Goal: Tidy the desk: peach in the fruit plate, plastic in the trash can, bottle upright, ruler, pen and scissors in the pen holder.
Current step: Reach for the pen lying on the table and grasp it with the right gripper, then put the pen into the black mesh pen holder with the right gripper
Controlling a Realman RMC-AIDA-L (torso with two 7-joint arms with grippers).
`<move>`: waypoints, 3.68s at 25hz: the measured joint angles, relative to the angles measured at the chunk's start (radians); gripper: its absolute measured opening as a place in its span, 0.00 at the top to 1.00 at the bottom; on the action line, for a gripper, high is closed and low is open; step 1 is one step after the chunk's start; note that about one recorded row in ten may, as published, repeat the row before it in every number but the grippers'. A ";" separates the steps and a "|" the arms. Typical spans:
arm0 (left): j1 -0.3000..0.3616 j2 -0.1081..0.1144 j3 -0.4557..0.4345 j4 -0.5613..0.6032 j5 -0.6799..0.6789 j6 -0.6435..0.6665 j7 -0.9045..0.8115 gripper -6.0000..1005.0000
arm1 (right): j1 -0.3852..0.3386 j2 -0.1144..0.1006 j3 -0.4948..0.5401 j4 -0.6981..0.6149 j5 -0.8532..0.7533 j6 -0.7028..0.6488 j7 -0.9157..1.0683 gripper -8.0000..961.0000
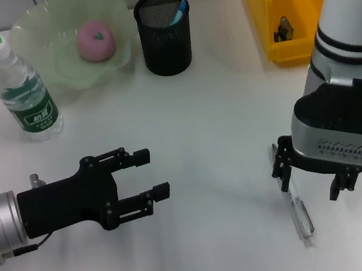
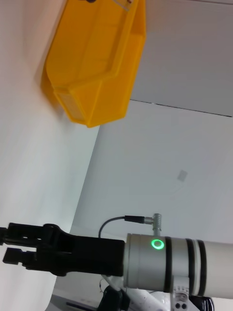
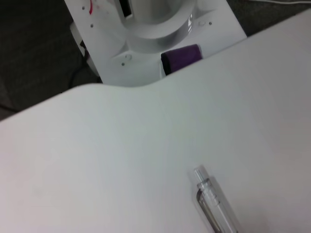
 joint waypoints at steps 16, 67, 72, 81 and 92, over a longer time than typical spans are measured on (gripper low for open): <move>-0.006 -0.006 0.002 -0.002 0.003 0.001 0.001 0.29 | 0.011 0.002 -0.102 0.108 0.035 0.150 -0.041 0.42; 0.001 -0.009 0.000 -0.003 -0.001 0.007 0.001 0.29 | 0.036 0.001 -0.157 0.179 0.052 0.243 -0.021 0.82; 0.004 -0.009 -0.007 -0.004 -0.001 0.018 0.001 0.29 | 0.027 0.000 -0.069 0.154 0.051 0.212 -0.001 0.86; 0.031 -0.006 -0.011 0.005 -0.065 0.066 0.004 0.29 | -0.060 -0.008 0.373 0.101 0.105 0.179 -0.035 0.85; 0.033 -0.009 -0.011 0.000 -0.114 0.077 0.051 0.29 | -0.126 -0.027 0.807 0.206 0.364 0.196 -0.109 0.85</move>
